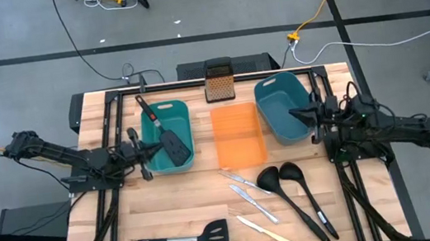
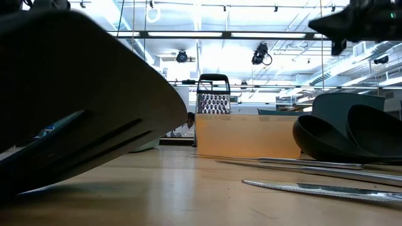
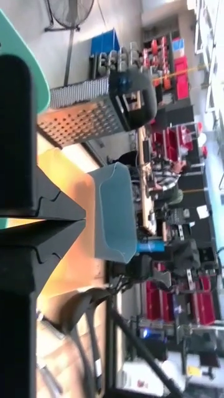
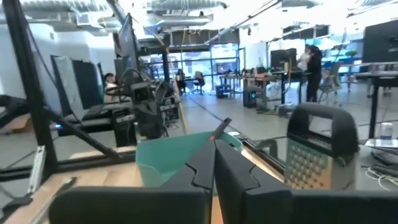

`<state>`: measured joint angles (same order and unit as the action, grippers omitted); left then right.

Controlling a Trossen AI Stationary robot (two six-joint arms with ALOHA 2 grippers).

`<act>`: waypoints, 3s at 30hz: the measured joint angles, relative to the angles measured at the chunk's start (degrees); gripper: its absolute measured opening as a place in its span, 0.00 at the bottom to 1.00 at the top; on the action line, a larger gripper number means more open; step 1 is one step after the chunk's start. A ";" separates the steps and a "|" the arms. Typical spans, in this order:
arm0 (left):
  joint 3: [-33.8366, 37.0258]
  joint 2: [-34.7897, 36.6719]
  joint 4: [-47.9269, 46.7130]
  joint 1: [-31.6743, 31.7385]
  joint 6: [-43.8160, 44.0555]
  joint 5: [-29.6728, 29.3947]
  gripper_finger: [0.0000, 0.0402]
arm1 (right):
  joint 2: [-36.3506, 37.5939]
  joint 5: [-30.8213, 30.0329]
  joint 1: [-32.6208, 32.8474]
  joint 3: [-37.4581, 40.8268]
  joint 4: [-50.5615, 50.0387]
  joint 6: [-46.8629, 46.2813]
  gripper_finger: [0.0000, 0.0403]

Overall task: Pick & Place Kitchen Items
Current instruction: Put the yellow knife into the orange bin

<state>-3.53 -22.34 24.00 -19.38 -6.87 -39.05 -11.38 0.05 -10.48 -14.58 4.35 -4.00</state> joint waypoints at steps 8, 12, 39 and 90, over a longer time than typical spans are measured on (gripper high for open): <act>0.00 -0.04 1.12 0.02 0.51 -2.86 0.03 | -23.06 -11.60 11.64 -16.67 -17.53 -1.27 0.05; 0.00 -0.01 1.15 0.02 1.77 -2.82 0.04 | -32.97 -20.08 21.74 -25.04 -24.87 -5.28 0.05; 0.00 -0.14 -3.53 0.00 4.52 -2.27 0.02 | -94.57 -11.02 52.52 -70.32 -58.97 -67.46 0.46; -0.02 -0.12 -4.10 0.02 6.25 -1.64 0.04 | -111.59 3.19 59.38 -70.21 -48.72 -83.00 0.20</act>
<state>-3.55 -22.46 19.90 -19.35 -0.62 -40.69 -122.97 3.25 48.90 -84.79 -44.37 -87.00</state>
